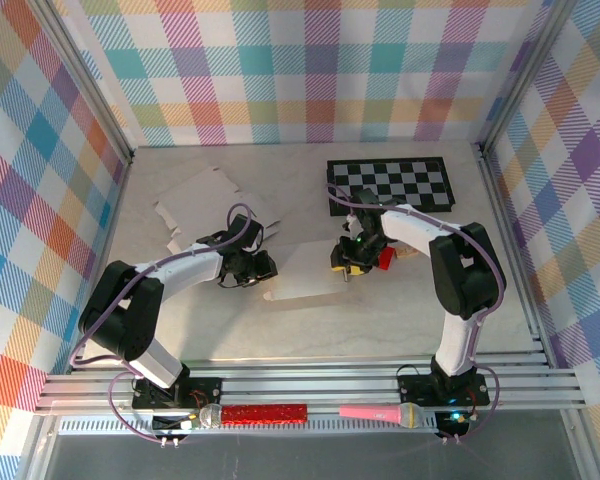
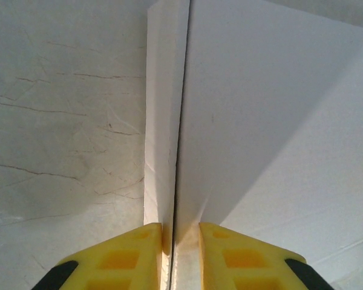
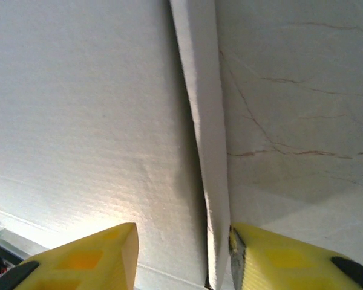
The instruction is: Fold the paper box
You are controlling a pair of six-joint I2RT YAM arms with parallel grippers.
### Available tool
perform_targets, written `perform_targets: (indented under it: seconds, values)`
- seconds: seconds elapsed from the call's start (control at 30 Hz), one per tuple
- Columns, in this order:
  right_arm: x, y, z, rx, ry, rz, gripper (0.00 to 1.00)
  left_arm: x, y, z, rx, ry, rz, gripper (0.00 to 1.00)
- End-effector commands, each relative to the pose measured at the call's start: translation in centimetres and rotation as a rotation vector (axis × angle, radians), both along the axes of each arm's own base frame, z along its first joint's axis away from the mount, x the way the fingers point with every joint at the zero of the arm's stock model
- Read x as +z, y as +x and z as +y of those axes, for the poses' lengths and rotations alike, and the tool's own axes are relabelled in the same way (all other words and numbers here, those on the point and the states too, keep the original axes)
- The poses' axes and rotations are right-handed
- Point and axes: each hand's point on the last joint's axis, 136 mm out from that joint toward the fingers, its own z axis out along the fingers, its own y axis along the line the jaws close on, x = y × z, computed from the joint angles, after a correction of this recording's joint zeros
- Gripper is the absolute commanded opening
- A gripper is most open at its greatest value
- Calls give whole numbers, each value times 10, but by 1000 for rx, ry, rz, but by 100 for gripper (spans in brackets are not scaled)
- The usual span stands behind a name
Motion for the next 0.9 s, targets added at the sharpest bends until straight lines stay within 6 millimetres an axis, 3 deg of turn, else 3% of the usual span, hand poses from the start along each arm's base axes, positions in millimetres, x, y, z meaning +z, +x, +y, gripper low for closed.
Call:
perform_targets:
  seconds: [0.0, 0.27, 0.47, 0.63, 0.87]
  values:
    - [17, 9, 8, 26, 72, -41, 47, -17, -9, 10, -8, 40, 37, 20]
    - [19, 16, -1, 14, 80, -51, 56, -19, -13, 17, -9, 72, 43, 24]
    - [8, 14, -3, 20, 76, -24, 59, -22, -15, 18, -12, 75, 52, 26]
    - [1, 13, 1, 38, 104, -7, 61, -30, -18, 20, -7, 79, 60, 21]
    - [7, 13, 17, 91, 214, -8, 67, -33, -19, 22, -6, 86, 53, 9]
